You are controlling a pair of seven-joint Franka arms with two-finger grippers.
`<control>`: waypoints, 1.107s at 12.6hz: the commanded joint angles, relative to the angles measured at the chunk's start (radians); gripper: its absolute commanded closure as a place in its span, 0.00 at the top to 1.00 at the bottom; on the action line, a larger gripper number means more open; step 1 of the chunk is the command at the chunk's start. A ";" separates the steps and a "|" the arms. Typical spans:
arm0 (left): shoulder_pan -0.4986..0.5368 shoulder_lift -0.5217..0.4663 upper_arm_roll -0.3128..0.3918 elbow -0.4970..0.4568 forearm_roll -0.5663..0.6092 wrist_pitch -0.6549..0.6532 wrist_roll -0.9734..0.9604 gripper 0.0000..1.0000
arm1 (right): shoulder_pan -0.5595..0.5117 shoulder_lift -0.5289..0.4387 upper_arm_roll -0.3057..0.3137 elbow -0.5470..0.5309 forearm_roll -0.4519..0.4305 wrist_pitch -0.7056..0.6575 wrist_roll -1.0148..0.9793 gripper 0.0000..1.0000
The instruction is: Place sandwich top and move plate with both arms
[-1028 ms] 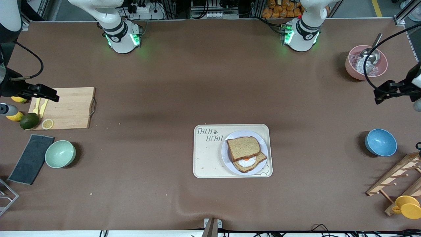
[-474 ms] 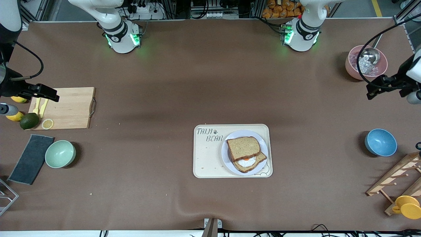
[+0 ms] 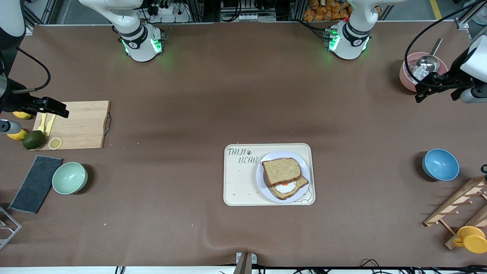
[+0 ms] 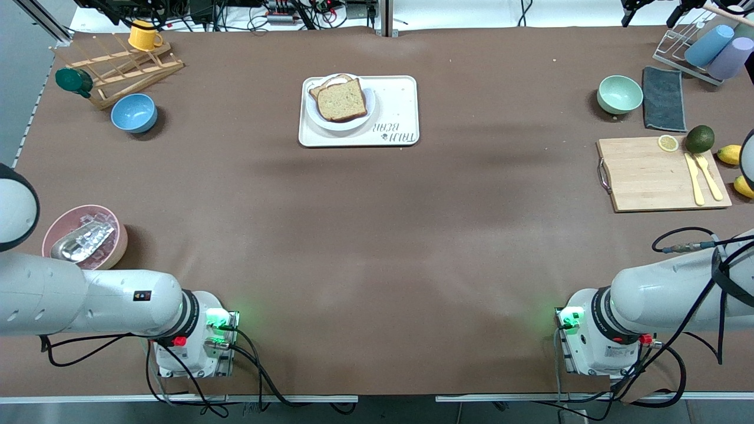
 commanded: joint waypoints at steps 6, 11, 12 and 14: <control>-0.037 -0.020 0.041 0.065 -0.007 -0.122 -0.004 1.00 | -0.003 -0.001 0.001 0.000 0.014 -0.007 0.006 1.00; -0.041 -0.015 0.039 0.073 -0.007 -0.135 -0.013 1.00 | -0.003 0.001 0.001 0.000 0.014 -0.007 0.006 1.00; -0.043 -0.016 0.039 0.073 -0.010 -0.135 -0.013 1.00 | -0.005 0.002 0.001 0.000 0.014 -0.007 0.006 1.00; -0.043 -0.016 0.039 0.073 -0.008 -0.135 -0.018 1.00 | -0.002 0.002 0.001 0.000 0.014 -0.007 0.006 1.00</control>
